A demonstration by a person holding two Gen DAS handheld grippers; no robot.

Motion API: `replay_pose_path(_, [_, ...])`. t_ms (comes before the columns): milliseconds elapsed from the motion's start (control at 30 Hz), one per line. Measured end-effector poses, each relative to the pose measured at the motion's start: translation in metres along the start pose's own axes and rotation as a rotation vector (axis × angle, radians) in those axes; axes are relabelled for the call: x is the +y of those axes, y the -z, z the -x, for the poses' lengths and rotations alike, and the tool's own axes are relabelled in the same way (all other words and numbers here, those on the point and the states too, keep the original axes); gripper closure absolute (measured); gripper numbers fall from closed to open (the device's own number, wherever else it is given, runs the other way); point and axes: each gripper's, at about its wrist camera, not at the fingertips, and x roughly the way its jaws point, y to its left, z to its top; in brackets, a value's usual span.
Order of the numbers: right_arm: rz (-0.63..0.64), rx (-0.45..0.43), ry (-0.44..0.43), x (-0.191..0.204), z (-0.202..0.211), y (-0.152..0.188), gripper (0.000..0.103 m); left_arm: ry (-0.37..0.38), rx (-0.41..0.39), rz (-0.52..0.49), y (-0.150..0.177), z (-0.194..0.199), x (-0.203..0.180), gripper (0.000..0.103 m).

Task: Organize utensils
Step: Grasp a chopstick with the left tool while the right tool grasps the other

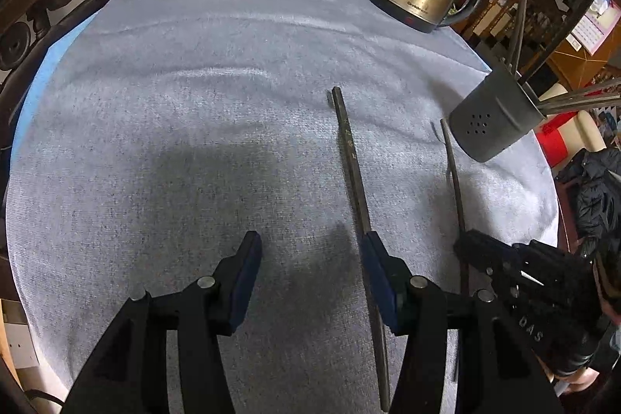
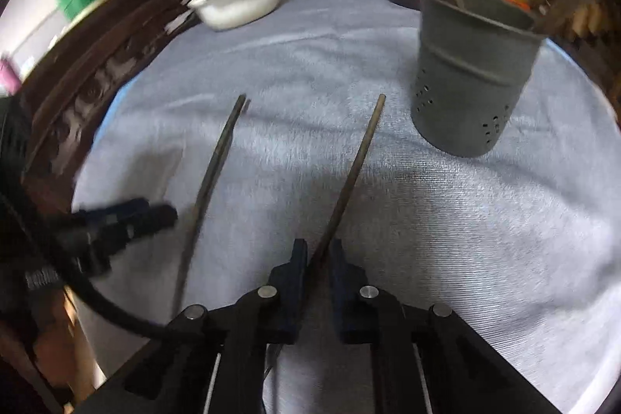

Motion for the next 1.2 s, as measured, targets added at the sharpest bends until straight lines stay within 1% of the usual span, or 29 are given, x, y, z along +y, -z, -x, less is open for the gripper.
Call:
replay_pose_path(67, [0.043, 0.017, 0.005, -0.003, 0.005, 0.007, 0.091, -0.006, 0.006, -0.004, 0.001, 0.001, -0.001, 0.048])
replay_pose_path(167, [0.036, 0.039, -0.013, -0.012, 0.009, 0.012, 0.092, -0.019, 0.011, -0.016, -0.003, -0.003, -0.006, 0.048])
replay_pose_path(200, [0.004, 0.054, -0.033, -0.018, 0.009, 0.012, 0.09, -0.024, 0.013, -0.02, -0.004, -0.005, -0.008, 0.048])
replay_pose_path(333, [-0.106, 0.087, -0.089, -0.034, 0.006, 0.003, 0.089, -0.063, 0.015, -0.056, -0.009, -0.008, -0.021, 0.047])
replay_pose_path(400, [-0.156, 0.065, -0.106, -0.041, 0.007, -0.002, 0.089, -0.085, 0.015, -0.072, -0.011, -0.007, -0.024, 0.044])
replay_pose_path(467, [-0.188, 0.046, -0.094, -0.045, 0.005, -0.009, 0.089, -0.116, 0.015, -0.089, -0.012, -0.009, -0.029, 0.044])
replay_pose_path(667, [-0.252, 0.011, -0.077, -0.056, -0.006, -0.027, 0.089, -0.164, 0.016, -0.136, -0.011, -0.012, -0.037, 0.043])
replay_pose_path(733, [-0.275, 0.02, -0.076, -0.06, -0.013, -0.03, 0.089, -0.176, 0.018, -0.15, -0.011, -0.013, -0.039, 0.042])
replay_pose_path(933, [-0.352, -0.018, -0.104, -0.069, -0.017, -0.034, 0.088, -0.205, 0.026, -0.17, -0.018, -0.02, -0.045, 0.042])
replay_pose_path(1033, [-0.332, -0.026, -0.083, -0.064, -0.02, -0.036, 0.089, -0.223, 0.026, -0.182, -0.022, -0.023, -0.048, 0.042])
replay_pose_path(1100, [-0.314, -0.026, -0.054, -0.061, -0.022, -0.039, 0.092, -0.234, 0.025, -0.192, -0.026, -0.025, -0.051, 0.042])
replay_pose_path(1200, [-0.31, -0.026, -0.047, -0.061, -0.024, -0.04, 0.093, -0.254, 0.023, -0.203, -0.031, -0.029, -0.053, 0.041])
